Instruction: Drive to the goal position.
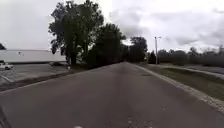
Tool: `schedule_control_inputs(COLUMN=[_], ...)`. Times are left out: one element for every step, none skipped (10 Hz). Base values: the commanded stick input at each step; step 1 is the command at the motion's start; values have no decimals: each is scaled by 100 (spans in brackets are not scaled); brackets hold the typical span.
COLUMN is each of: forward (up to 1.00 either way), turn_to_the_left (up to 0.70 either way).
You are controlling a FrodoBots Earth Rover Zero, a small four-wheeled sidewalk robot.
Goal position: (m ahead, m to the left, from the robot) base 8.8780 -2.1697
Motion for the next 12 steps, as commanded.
schedule_control_inputs(forward=[100, 100, 100, 100, 100, 100, 100, 100, 100, 100, 100, 100], turn_to_the_left=[-6, -6, -6, -6, -6, -6, -6, -6, -6, -5, -4, -2])
